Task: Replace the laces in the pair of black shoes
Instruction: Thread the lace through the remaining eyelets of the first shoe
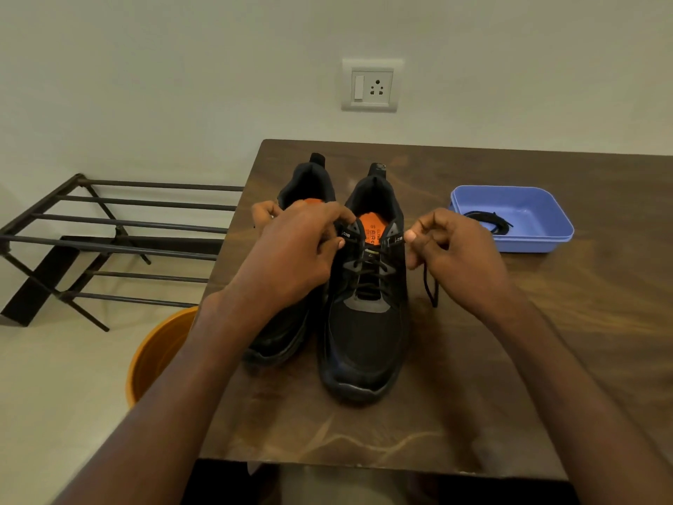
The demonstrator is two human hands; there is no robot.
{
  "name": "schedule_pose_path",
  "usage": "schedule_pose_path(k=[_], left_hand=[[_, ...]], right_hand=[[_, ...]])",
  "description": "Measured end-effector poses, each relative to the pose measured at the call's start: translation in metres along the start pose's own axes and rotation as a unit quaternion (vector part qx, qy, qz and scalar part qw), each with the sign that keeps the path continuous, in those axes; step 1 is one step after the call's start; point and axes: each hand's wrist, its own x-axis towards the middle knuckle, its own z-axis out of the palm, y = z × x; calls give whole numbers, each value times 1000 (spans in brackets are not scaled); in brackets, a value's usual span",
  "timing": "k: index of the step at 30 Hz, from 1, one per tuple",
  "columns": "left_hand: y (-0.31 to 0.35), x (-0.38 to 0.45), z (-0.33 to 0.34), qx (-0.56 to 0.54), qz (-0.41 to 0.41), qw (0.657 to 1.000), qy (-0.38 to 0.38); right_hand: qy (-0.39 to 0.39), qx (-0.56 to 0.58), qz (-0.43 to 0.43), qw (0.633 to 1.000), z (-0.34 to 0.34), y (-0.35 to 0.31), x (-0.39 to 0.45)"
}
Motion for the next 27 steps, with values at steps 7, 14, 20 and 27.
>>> schedule_pose_path(k=[7,14,20,27], left_hand=[[24,0,-3,-318,-57,943,83],[39,0,-12,-560,-93,815,-118],[20,1,-20,-522,-130,841,-54],[28,5,-2,-455,-88,886,24]], right_hand=[[-45,287,-90,952,0,-49,-20],[77,350,-65,931,5,-62,-21],[244,176,97,949,-13,-22,-4],[131,-114,-95,980,9,-23,-6]])
